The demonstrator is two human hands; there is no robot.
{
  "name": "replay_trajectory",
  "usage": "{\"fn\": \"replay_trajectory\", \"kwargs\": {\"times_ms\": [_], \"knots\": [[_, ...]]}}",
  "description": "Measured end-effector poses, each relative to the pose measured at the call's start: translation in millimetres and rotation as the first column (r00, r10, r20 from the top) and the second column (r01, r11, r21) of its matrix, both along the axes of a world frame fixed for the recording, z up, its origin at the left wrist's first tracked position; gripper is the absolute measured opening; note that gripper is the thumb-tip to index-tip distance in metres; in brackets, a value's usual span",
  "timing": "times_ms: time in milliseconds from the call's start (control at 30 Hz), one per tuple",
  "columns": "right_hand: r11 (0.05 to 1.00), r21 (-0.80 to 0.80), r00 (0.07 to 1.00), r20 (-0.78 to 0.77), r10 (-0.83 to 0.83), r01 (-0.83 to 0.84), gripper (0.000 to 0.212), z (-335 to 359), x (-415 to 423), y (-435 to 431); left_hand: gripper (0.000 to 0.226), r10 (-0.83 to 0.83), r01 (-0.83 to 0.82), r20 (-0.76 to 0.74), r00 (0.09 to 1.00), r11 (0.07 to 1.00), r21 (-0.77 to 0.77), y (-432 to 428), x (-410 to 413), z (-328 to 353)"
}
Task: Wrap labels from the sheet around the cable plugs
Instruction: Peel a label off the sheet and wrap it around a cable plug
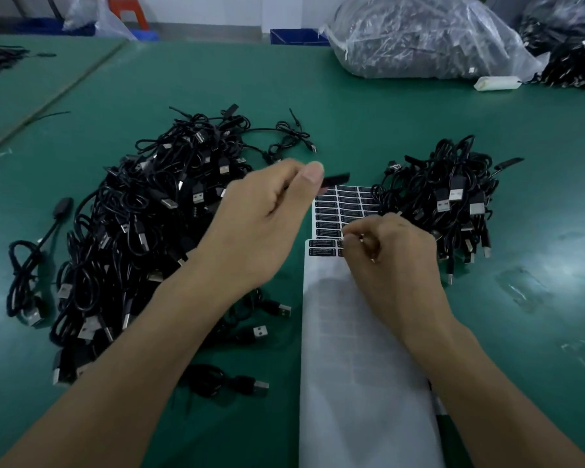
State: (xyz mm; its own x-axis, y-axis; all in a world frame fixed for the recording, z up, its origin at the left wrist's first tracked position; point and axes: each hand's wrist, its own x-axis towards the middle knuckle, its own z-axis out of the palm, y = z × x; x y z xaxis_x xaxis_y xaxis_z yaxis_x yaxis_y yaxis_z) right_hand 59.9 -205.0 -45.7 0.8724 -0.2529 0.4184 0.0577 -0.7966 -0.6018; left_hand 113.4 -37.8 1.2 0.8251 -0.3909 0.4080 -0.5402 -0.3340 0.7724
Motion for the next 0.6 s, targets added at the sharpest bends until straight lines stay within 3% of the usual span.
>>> {"fn": "replay_trajectory", "kwargs": {"times_ms": [67, 200, 367, 600], "knots": [[0.999, -0.038, 0.999, -0.035, -0.016, 0.014, 0.023, 1, -1, -1, 0.04, 0.022, -0.02, -0.062, 0.998, 0.999, 0.04, 1, 4, -8], [0.99, -0.142, 0.963, -0.268, -0.024, -0.015, 0.051, 5, -7, -1, 0.025, 0.034, -0.006, -0.144, 0.989, 0.983, 0.186, 2, 7, -21], [0.983, -0.129, 0.948, -0.275, -0.161, 0.129, 0.053, 18, -15, -8, 0.015, 0.026, 0.008, -0.188, 0.982, 0.984, 0.177, 1, 7, -32], [0.982, -0.15, 0.822, -0.54, -0.18, 0.117, 0.082, 23, -20, -24, 0.017, 0.036, -0.019, -0.14, 0.989, 0.992, 0.123, -2, 8, -37]]}}
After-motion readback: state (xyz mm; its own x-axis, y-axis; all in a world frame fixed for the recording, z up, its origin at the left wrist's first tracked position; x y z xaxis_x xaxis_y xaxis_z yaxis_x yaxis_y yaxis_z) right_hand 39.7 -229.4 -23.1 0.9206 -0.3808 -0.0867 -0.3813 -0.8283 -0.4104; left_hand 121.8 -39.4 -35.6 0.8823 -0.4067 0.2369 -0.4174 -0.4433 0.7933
